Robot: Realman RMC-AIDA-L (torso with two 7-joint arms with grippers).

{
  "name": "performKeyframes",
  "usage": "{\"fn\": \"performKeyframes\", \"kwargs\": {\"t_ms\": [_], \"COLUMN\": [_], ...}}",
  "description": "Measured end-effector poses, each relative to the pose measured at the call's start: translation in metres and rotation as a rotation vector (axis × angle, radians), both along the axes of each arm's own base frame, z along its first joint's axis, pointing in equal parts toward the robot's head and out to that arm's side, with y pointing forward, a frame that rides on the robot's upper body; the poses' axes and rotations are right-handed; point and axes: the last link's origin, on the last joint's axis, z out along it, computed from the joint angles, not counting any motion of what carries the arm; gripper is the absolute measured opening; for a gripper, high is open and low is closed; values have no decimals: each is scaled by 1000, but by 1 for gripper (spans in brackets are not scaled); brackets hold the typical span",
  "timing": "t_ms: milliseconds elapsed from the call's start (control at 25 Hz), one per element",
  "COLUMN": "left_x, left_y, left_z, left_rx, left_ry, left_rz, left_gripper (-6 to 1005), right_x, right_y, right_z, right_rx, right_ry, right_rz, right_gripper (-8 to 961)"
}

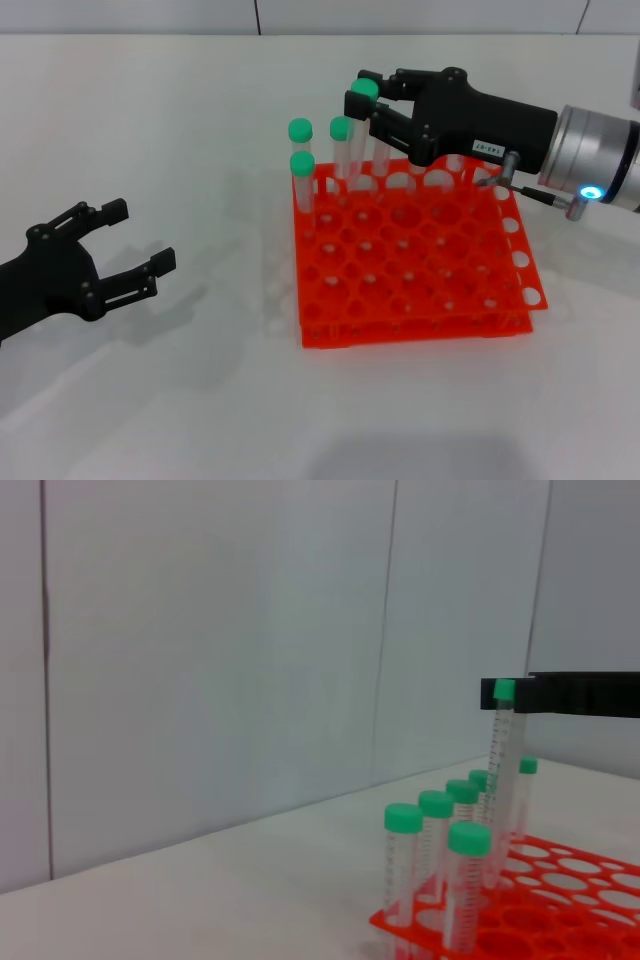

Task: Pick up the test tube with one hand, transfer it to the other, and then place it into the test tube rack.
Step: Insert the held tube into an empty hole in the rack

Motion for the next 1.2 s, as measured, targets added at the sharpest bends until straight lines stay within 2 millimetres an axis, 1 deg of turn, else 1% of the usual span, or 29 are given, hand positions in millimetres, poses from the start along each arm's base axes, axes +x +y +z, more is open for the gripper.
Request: {"fn": "performKeyframes", "kwargs": {"t_ms": [240,880,1200], "left_x": [1,3,1], "left_y": [4,5,7], "left_z": [-2,-10,-12], "left_rx": [-6,-20,-15], "left_ry": [9,12,15], "left_rz": [-3,-21,-4], "left_gripper": [888,888,888], "right_x": [-1,1,-5], "right_y": [-2,-2,0], "right_z": [-7,-8,-9], "right_rx": [-21,-15,-23], "right_ry": [-32,-44,-42], "right_rz": [20,13,27], "right_gripper": [332,347,354]}}
